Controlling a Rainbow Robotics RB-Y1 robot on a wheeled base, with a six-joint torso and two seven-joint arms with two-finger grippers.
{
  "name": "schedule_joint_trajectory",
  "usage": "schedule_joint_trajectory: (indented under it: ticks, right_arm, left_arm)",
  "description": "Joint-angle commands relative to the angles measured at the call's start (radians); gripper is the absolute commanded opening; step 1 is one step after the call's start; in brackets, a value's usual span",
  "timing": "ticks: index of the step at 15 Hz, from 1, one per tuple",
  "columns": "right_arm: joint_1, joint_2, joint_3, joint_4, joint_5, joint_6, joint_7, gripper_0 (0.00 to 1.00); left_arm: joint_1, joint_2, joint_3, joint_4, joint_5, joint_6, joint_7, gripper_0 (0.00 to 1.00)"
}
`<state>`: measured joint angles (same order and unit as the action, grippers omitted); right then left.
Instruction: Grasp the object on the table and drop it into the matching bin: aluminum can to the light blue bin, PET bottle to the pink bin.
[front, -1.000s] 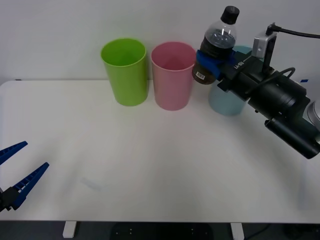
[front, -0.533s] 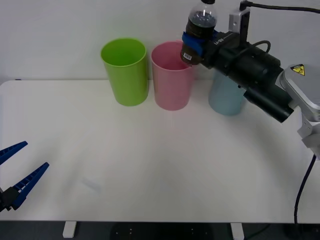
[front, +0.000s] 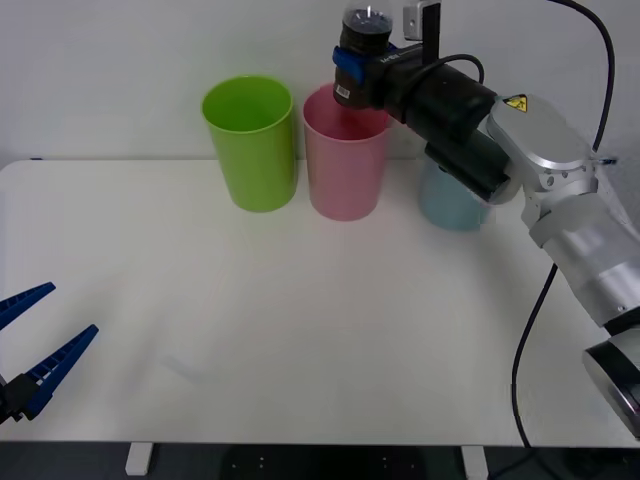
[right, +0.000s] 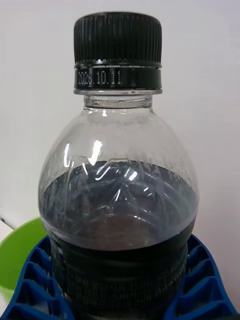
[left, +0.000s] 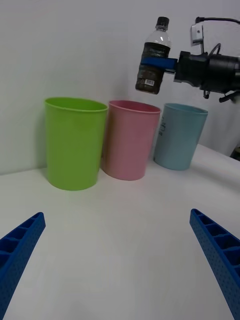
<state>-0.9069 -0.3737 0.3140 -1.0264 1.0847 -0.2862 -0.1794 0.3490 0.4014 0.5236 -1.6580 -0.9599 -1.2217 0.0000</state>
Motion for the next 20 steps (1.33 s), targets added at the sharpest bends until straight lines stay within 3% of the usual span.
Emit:
schedule_joint_trajectory:
  ticks: [1, 4, 7, 8, 9, 10, 16, 20]
  right_arm:
    - [-0.023, 0.032, 0.039, 0.019, 0.000, 0.119, 0.003, 0.00]
    - [-0.023, 0.045, 0.053, 0.019, 0.000, 0.165, 0.003, 0.00]
    - [-0.023, 0.044, 0.051, 0.017, 0.001, 0.163, 0.003, 0.12]
    - [-0.024, 0.042, 0.051, 0.017, 0.001, 0.163, 0.005, 0.27]
    - [-0.023, 0.041, 0.051, 0.017, 0.000, 0.163, 0.006, 0.76]
    - [-0.024, 0.041, 0.051, 0.017, 0.001, 0.163, 0.008, 1.00]
    - [-0.018, 0.038, 0.051, 0.011, 0.001, 0.163, 0.012, 1.00]
    - [0.066, 0.003, 0.045, -0.115, 0.001, 0.163, 0.008, 1.00]
  left_arm:
    - [0.000, 0.000, 0.000, 0.000, 0.000, 0.000, 0.000, 1.00]
    - [0.000, 0.000, 0.000, 0.000, 0.000, 0.000, 0.000, 1.00]
    - [0.000, 0.000, 0.000, 0.000, 0.000, 0.000, 0.000, 1.00]
    - [0.000, 0.000, 0.000, 0.000, 0.000, 0.000, 0.000, 1.00]
    - [0.000, 0.000, 0.000, 0.000, 0.000, 0.000, 0.000, 1.00]
    - [0.000, 0.000, 0.000, 0.000, 0.000, 0.000, 0.000, 1.00]
    - [0.000, 0.000, 0.000, 0.000, 0.000, 0.000, 0.000, 1.00]
    - [0.000, 0.000, 0.000, 0.000, 0.000, 0.000, 0.000, 1.00]
